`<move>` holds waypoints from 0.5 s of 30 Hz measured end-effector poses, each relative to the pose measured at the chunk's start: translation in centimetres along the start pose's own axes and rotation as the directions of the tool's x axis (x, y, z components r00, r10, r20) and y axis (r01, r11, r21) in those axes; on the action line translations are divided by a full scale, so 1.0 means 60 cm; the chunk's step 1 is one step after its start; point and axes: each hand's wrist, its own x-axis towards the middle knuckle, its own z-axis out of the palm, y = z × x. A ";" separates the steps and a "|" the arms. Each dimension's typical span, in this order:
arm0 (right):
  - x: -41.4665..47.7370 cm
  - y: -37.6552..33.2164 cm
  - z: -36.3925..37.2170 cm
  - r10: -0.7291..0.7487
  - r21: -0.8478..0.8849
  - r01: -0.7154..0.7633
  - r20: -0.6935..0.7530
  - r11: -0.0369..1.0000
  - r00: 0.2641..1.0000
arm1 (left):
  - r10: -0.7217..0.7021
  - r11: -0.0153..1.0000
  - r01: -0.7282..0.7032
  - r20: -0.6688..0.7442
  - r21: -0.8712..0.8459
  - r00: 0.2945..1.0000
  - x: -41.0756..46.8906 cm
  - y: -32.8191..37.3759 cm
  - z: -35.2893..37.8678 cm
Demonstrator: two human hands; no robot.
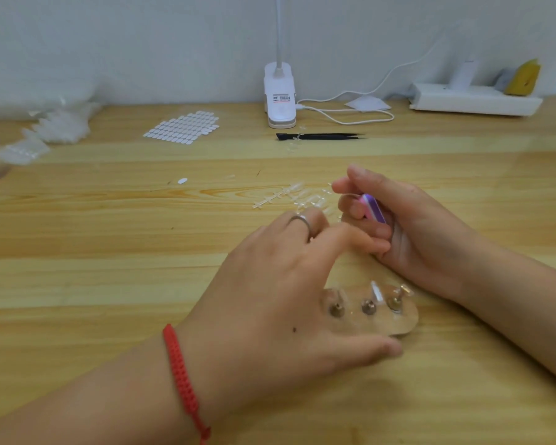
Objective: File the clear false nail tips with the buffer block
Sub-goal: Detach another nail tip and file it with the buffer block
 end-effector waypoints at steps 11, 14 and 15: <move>0.004 -0.005 -0.002 0.060 0.114 -0.054 -0.051 0.992 0.997 | 0.006 0.997 -0.015 0.101 0.080 0.995 -0.006 -0.014 -0.021; 0.004 -0.006 -0.002 0.062 0.123 -0.055 -0.052 0.991 0.997 | -0.166 0.961 0.210 0.229 -0.180 0.959 0.016 -0.027 -0.039; 0.004 -0.006 -0.001 0.064 0.127 -0.056 -0.056 0.990 0.996 | -0.210 0.907 0.286 0.256 -0.309 0.944 0.024 -0.036 -0.046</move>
